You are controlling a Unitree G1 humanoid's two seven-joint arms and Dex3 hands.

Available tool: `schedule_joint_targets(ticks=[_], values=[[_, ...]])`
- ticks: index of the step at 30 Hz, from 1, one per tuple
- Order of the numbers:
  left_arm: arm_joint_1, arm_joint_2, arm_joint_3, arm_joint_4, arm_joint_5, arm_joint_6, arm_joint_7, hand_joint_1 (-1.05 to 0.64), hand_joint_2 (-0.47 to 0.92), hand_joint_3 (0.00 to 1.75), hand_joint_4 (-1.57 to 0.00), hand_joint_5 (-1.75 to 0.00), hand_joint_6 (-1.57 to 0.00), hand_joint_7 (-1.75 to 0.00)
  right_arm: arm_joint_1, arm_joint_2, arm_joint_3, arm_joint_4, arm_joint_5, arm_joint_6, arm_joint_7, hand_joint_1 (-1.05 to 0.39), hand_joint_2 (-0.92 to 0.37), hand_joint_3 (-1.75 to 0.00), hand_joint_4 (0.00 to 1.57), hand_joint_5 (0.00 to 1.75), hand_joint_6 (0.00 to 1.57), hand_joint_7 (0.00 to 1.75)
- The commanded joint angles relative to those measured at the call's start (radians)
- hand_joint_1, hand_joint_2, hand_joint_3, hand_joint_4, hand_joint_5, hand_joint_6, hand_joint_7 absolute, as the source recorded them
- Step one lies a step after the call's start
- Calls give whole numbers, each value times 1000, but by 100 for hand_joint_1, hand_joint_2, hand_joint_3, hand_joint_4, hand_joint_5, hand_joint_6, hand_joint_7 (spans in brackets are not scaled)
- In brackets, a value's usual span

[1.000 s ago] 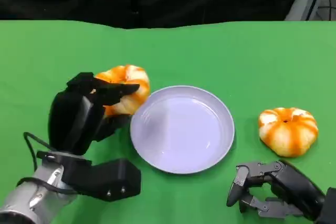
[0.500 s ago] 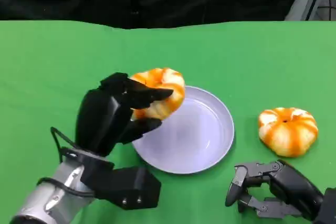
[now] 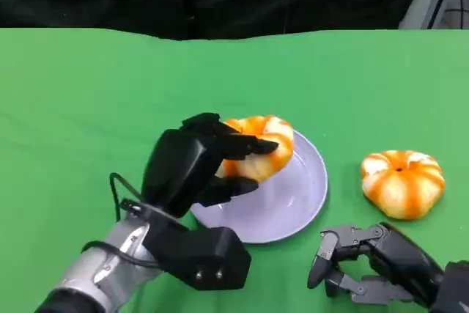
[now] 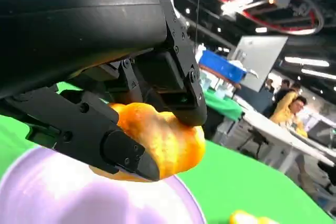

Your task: Grasp the bread from the table and place it into the plate.

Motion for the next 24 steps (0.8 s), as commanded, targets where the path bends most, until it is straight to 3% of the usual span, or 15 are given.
schedule_joint_targets(ticks=[1,7,10,22,24], values=[[-38,-1,3,67,-14,-28,-14,-4,87,0,-86,-95,-125,-1,-1,-6,0,-9,10,4,-1,-8,-92,-45,72,158,80,114],[-113,-25,-14,229,-19,-64,-41,-2,88,0,-84,-96,-124,0,3,-4,4,-20,13,4,1,-7,-92,-45,71,158,79,113],[-136,-32,-14,291,-28,-75,-62,-3,88,0,-87,-85,-123,0,8,-6,9,-31,-1,1,-8,-7,-92,-47,71,158,78,112],[-179,-51,-6,383,-58,-88,-135,-4,90,1,-86,-79,-120,0,5,-11,14,-22,-1,-11,-13,-8,-92,-48,71,156,78,109],[-181,-53,-5,388,-69,-84,-164,-7,91,0,-87,-66,-115,0,3,-11,13,-18,-2,-15,-14,-9,-92,-48,71,156,78,108]])
